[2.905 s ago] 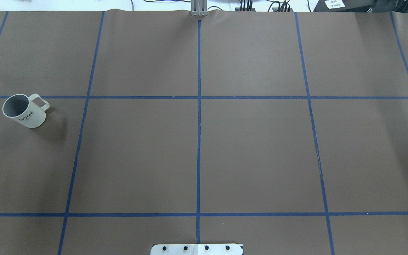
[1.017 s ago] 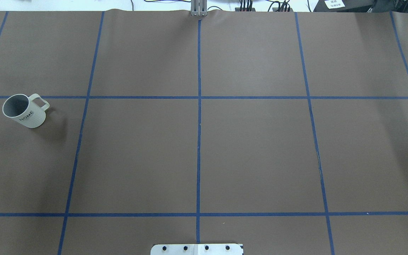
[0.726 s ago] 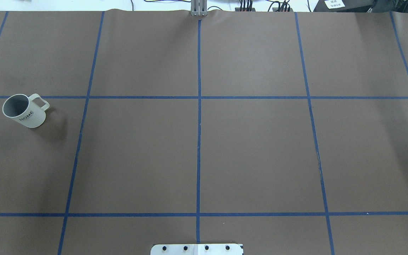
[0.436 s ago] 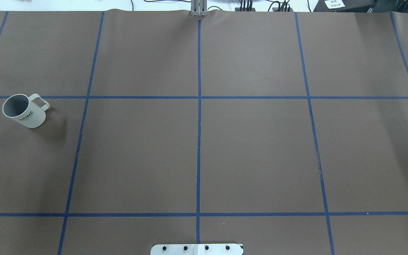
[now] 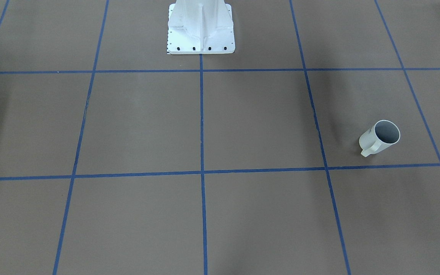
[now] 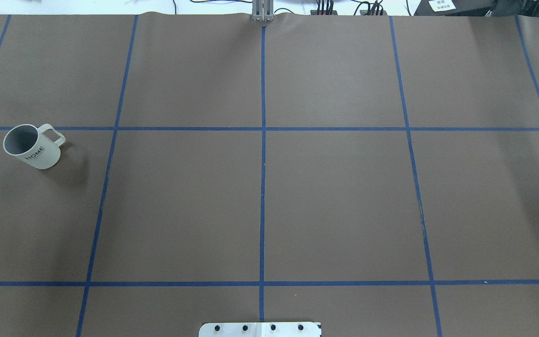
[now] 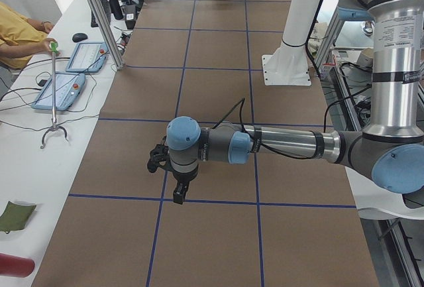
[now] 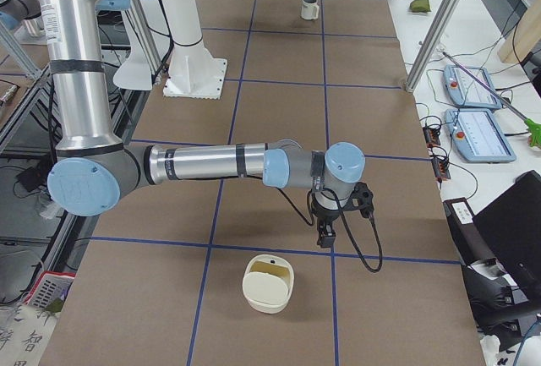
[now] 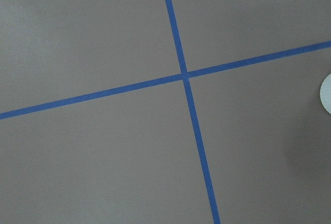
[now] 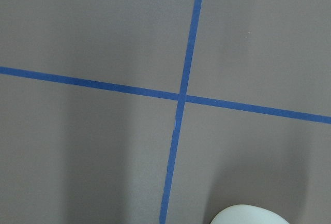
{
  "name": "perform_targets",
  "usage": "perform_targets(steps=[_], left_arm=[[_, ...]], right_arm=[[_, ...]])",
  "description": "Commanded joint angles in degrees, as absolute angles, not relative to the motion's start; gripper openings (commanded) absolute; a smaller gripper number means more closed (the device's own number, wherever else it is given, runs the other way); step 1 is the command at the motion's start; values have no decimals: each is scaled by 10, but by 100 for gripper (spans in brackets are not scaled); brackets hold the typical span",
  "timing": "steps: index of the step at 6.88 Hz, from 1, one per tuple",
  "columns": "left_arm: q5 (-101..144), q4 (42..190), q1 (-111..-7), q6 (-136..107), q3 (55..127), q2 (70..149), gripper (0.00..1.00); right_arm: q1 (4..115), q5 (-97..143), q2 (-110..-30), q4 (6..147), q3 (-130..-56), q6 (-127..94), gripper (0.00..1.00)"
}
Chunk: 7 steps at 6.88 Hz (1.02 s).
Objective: Left arm hands cup to right arm to dump lemon
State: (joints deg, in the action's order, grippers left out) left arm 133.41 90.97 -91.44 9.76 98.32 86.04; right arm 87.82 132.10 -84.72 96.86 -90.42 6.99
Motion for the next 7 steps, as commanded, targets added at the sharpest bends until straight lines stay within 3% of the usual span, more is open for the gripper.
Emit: perform_targets(steps=[1,7], left_arm=[[1334,910,-914,98,984,860,100],[1339,910,-914,98,988,860,100]], right_arm=[[877,1321,-848,969,-904,70,100],[877,1322,-853,944,-903,70,100]])
